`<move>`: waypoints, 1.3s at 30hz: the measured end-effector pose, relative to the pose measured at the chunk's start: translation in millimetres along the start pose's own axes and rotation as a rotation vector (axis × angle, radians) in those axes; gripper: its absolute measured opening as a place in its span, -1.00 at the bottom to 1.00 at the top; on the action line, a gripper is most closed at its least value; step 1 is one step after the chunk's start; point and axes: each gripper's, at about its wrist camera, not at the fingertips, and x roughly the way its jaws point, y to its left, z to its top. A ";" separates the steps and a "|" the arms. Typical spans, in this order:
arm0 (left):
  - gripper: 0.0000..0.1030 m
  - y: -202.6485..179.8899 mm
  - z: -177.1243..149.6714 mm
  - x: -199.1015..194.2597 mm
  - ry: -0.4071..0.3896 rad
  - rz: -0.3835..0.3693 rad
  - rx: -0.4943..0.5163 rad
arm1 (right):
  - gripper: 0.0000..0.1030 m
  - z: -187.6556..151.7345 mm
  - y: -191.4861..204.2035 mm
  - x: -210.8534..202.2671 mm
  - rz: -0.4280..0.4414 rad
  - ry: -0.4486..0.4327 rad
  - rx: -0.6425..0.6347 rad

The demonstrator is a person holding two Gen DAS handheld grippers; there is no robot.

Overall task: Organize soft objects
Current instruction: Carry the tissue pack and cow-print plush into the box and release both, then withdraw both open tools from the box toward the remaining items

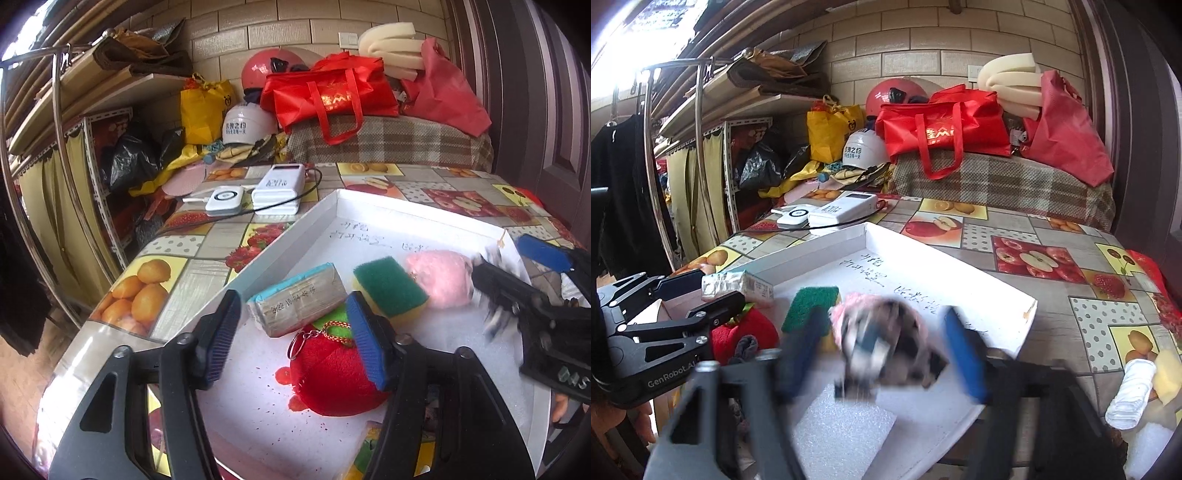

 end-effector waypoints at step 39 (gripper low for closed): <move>0.99 -25.1 -17.8 -77.2 -0.266 -0.105 -0.069 | 0.70 -21.3 -19.8 -59.2 -0.004 -0.134 0.051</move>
